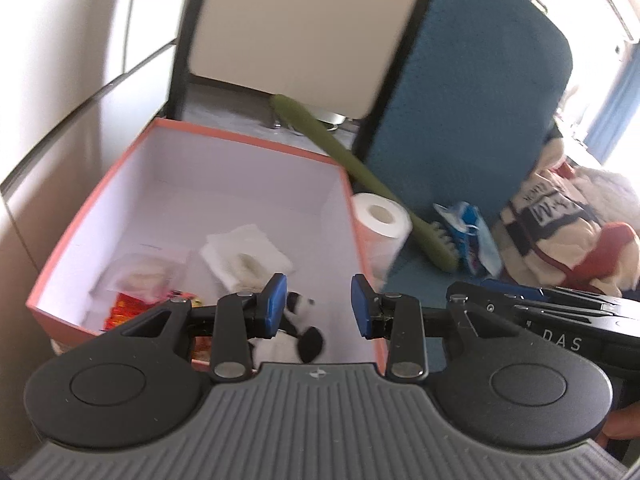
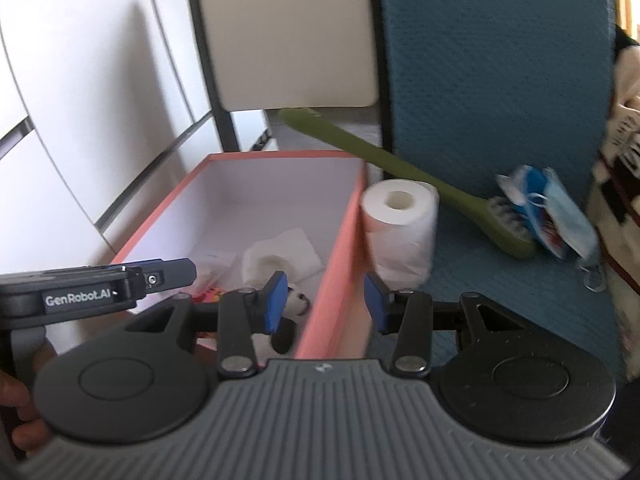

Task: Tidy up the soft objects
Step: 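Move both open tools from the box toward the items on the chair seat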

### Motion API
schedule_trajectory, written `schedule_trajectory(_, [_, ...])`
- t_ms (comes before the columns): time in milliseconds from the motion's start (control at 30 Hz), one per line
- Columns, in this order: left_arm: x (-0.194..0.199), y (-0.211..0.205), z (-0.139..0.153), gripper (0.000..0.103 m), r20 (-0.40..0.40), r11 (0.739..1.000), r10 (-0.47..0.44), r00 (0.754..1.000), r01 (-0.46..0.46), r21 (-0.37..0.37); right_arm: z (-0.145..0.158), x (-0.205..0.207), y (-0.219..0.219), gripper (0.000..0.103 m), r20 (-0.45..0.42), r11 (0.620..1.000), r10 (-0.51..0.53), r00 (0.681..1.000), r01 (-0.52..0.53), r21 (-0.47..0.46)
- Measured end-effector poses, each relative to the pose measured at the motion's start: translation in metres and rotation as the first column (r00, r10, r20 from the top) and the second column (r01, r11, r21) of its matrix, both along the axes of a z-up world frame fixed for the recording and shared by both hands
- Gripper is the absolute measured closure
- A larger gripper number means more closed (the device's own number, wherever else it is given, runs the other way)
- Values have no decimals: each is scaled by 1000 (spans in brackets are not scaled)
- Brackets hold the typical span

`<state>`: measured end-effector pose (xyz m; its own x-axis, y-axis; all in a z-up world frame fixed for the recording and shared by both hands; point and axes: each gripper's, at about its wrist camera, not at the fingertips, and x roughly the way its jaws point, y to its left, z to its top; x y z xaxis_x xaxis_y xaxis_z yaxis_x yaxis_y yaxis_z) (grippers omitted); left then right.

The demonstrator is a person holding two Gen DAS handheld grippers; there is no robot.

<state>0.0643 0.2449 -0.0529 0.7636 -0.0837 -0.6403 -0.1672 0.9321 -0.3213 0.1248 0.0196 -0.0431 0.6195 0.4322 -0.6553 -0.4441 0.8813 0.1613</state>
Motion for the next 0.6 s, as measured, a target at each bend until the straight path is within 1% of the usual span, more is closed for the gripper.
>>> schedule_trajectory(267, [-4, -45, 10, 62, 33, 997, -76, 997, 77, -15, 13, -20, -49, 58, 25, 995, -99, 995, 99, -11])
schedule_trajectory(433, [-6, -70, 13, 62, 41, 993, -111, 993, 112, -32, 19, -26, -80, 58, 36, 988, -152, 988, 153, -30])
schedule_trajectory(600, [-4, -91, 13, 62, 41, 989, -141, 989, 143, -36, 23, -29, -104, 58, 51, 981, -190, 980, 192, -23])
